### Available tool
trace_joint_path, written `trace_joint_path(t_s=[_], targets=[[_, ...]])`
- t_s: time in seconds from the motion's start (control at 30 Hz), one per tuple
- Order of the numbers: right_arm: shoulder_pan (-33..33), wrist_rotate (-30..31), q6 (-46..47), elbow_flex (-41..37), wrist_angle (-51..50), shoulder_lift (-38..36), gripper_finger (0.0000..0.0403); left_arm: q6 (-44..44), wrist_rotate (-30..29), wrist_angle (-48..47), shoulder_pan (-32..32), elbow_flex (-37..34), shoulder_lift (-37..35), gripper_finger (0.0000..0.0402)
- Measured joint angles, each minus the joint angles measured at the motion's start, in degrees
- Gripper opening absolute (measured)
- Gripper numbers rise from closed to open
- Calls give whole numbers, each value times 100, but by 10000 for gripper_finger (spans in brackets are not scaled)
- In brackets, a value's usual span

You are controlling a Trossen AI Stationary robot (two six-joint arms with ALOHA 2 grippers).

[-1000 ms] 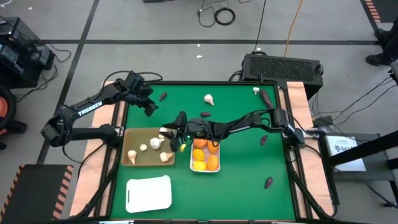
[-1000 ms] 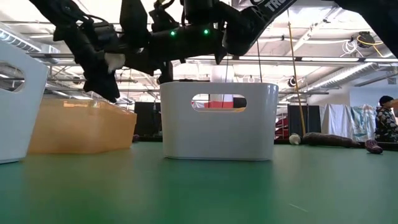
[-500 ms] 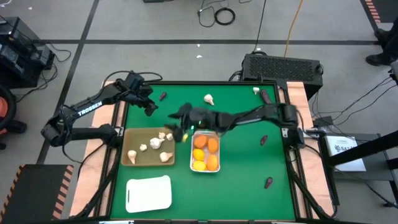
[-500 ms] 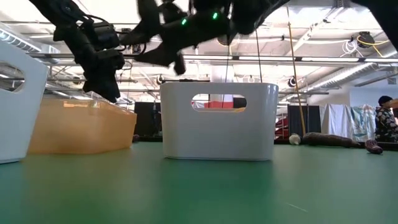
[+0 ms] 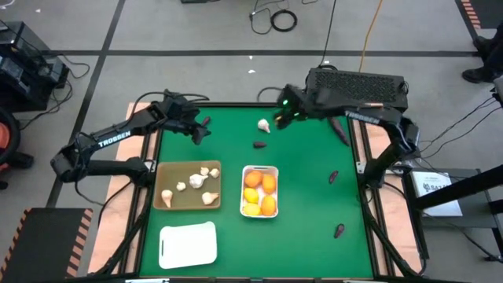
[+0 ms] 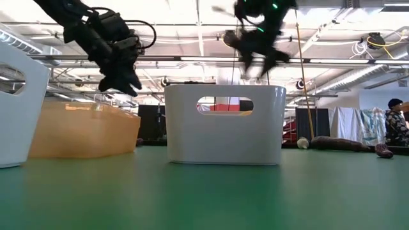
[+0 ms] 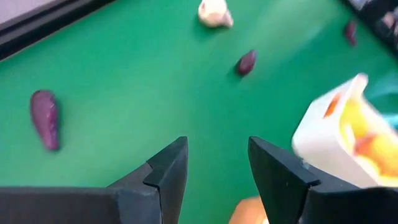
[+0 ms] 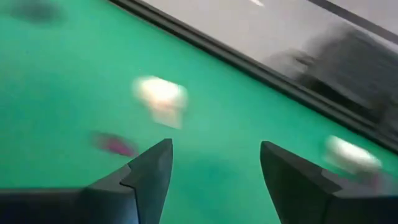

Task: Sort produce into baskets
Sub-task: Put the white garlic into the orange bin

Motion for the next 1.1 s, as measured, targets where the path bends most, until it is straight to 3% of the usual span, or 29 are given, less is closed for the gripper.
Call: trace_joint_path(t_s=[0.1, 0.17, 0.37, 0.53, 0.83, 1.1], targets=[[-602, 268, -212, -2, -1133, -44, 227, -543, 0, 347, -134, 0, 0, 176], [-1010, 322, -528, -67, -1380, -21, 227, -969, -22, 615, -238, 0, 0, 176], [-2237, -297, -1839, -410, -1001, 226, 242, -1862, -60, 1359, -540, 0, 0, 176], [-3003, -437, -2197, -555, -875, 576, 265, -2214, -87, 1397, -808, 0, 0, 176], [-3520, -907, -3096, -557, -602, 1423, 303, -2379, -871, 1393, -1345, 0, 0, 176], [-3742, -1169, -3527, -557, -603, 2035, 302, -2506, -1294, 1379, -1601, 0, 0, 176]])
